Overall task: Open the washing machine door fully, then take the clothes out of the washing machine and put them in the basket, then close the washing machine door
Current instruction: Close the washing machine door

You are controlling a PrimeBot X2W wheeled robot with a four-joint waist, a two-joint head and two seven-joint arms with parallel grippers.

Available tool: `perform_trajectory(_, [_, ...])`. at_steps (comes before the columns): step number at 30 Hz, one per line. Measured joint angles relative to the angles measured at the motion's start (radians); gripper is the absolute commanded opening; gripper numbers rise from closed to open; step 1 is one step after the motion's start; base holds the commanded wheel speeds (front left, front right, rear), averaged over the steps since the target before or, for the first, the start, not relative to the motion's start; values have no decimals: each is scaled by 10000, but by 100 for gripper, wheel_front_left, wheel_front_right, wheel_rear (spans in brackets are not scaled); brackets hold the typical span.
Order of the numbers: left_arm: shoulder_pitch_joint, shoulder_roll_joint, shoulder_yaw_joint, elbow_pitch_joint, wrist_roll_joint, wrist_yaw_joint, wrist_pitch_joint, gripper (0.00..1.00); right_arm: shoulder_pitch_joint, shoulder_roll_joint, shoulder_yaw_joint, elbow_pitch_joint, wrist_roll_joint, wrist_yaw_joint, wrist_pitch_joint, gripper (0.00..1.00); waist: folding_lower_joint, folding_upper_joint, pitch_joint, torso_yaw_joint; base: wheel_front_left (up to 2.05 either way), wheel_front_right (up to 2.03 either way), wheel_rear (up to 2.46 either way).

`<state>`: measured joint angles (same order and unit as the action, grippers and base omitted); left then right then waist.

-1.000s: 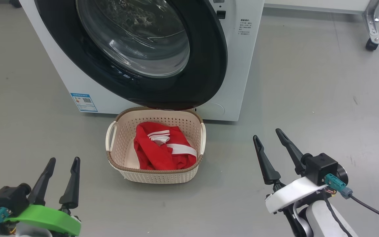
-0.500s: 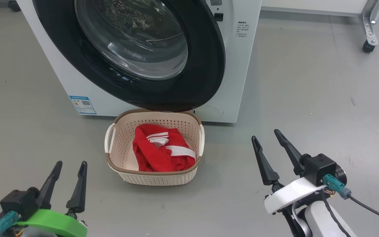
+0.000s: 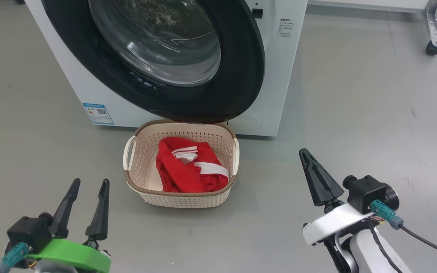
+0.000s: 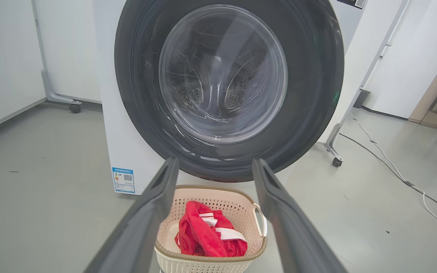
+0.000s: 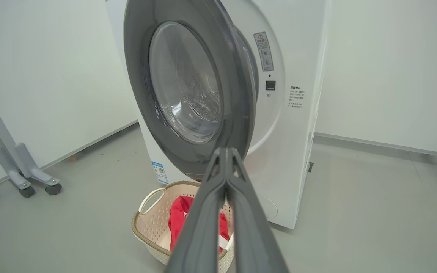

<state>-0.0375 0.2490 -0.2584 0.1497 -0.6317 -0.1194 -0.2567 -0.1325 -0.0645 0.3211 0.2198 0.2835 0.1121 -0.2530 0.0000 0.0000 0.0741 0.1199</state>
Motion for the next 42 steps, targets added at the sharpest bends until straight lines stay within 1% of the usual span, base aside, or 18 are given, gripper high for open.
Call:
perform_trajectory(7, [-8, -199, -10, -249, 138, -2, 0, 100, -422, -268, 385, -144, -353, 13, 0, 0, 0, 0, 397, 221, 0, 0, 0])
perform_trajectory(10, [-28, -305, -75, -324, 362, -2, 0, 100, -943, -405, 589, -146, -460, 40, 0, 0, 0, 0, 691, 381, 0, 0, 0])
perform_trajectory(13, [-40, -407, -151, -387, 372, -4, 0, 100, -1358, -533, 771, -146, -502, 96, 12, 0, 0, 0, 944, 516, 0, 0, 0])
perform_trajectory(18, [-193, -493, -347, -543, 470, -6, 0, 100, -2311, -777, 924, -157, -589, 98, 117, 0, 0, 0, 1421, 766, 0, 0, 0])
perform_trajectory(26, [-744, -882, -683, -617, 600, -8, 0, 100, -3852, -1434, 880, -169, -644, 100, 428, 0, 0, 0, 2256, 1277, 0, 0, 0])
perform_trajectory(36, [-1280, -1446, -986, -414, 606, -19, 0, 100, -5408, -2207, 1306, 161, -648, 100, 796, 0, 0, 0, 3253, 2053, 0, 0, 0])
perform_trajectory(39, [-1439, -1607, -1043, -326, 606, -21, 0, 100, -5761, -2552, 1473, 291, -640, 100, 895, 0, 0, 0, 3507, 2299, 0, 0, 0])
perform_trajectory(42, [-1545, -1699, -1083, -307, 606, -50, 0, 100, -5980, -2746, 1553, 362, -637, 100, 911, 0, 0, 0, 3661, 2465, 0, 0, 0])
